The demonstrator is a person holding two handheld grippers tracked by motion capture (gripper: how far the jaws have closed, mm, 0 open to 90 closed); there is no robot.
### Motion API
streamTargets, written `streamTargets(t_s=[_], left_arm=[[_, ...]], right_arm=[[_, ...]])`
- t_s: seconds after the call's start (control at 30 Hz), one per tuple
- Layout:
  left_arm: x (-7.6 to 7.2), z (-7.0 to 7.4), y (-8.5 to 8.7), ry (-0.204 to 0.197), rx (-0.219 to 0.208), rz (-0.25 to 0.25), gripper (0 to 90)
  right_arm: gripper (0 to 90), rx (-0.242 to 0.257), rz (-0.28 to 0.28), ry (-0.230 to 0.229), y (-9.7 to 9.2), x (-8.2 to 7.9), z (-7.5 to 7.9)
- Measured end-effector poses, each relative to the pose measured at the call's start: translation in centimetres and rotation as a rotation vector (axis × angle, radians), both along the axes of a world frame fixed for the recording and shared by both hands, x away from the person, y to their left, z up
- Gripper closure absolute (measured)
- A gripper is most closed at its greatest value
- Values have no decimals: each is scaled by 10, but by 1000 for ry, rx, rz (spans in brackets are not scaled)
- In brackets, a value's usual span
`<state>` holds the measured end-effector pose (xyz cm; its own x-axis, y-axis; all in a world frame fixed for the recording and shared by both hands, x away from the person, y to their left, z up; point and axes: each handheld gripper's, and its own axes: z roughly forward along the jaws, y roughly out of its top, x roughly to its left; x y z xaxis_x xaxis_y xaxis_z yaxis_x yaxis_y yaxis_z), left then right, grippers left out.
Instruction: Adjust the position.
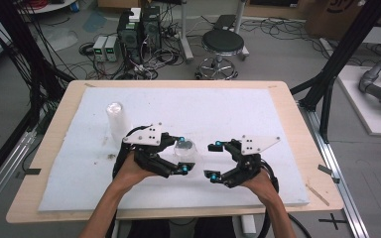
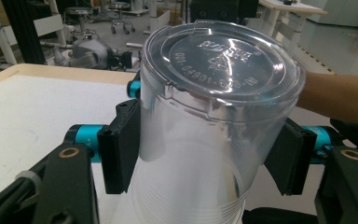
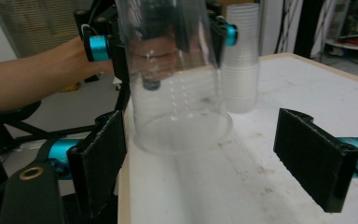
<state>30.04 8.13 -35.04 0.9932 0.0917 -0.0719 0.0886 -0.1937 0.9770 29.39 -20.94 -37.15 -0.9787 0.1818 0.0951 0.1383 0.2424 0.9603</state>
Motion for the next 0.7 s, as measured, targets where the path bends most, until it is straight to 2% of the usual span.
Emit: streamTargets(t_s=[0.23,0.33,0.5,0.7], left_arm=[[-1,3,-2,-5,-6,-9,349],[-1,3,-4,-4,-14,-11,349],[-2,4,-6,-6,-17,-17,349],[-2,4,-8,-3,-31,-25,349]], right_arm=[[172,-9,47,-2,18,-1,3],[171,-10,48,-12,23,0,3],[171,-14,68,3,28,1,0],[172,-5,71,0,33,1,-2]])
